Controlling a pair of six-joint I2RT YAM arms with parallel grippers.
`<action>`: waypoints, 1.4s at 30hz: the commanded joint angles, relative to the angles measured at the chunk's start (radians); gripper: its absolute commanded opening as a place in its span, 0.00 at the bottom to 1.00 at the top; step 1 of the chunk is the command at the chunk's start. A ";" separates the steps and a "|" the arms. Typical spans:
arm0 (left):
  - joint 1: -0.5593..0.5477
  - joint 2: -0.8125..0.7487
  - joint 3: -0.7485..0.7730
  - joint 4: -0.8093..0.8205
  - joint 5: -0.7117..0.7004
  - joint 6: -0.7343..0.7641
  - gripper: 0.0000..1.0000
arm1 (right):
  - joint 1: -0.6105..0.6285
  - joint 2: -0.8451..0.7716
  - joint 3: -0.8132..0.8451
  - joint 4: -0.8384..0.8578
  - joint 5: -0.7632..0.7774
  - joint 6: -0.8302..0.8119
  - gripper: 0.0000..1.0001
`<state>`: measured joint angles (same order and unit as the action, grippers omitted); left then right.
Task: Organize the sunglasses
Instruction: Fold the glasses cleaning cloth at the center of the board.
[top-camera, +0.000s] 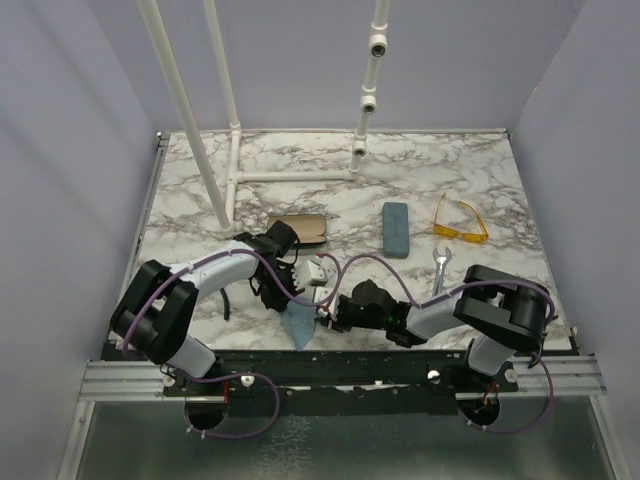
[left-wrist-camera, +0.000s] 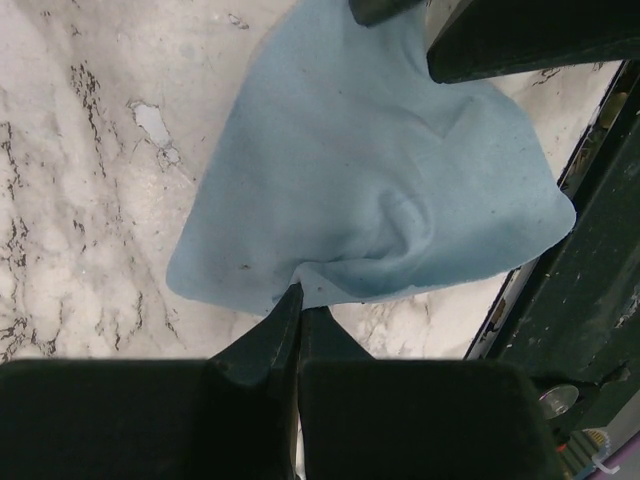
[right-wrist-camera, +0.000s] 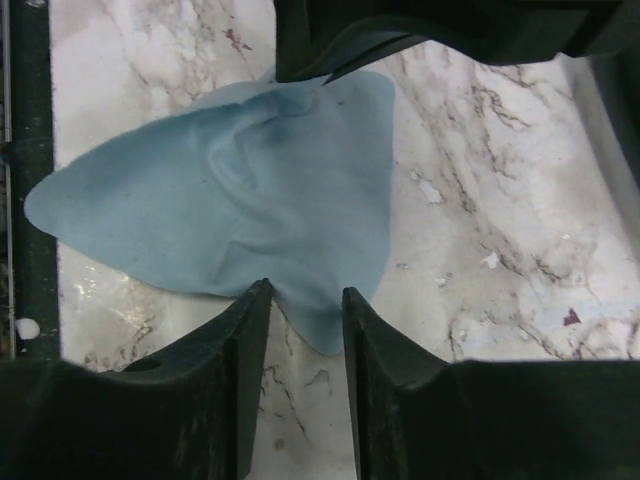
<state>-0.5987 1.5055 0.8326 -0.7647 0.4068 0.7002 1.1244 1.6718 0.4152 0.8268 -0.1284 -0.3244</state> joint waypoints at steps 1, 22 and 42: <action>0.000 0.009 0.005 -0.007 0.045 0.018 0.00 | -0.008 0.037 0.026 -0.270 -0.051 0.015 0.32; -0.006 0.078 0.070 -0.017 0.120 0.022 0.00 | -0.214 -0.012 0.059 -0.255 0.061 0.145 0.00; -0.009 0.086 0.096 0.015 0.159 -0.036 0.00 | -0.184 -0.354 -0.059 -0.423 0.002 0.320 0.51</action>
<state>-0.6006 1.5902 0.9051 -0.7567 0.5152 0.6731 0.8883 1.3621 0.4244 0.4095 -0.1287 -0.0799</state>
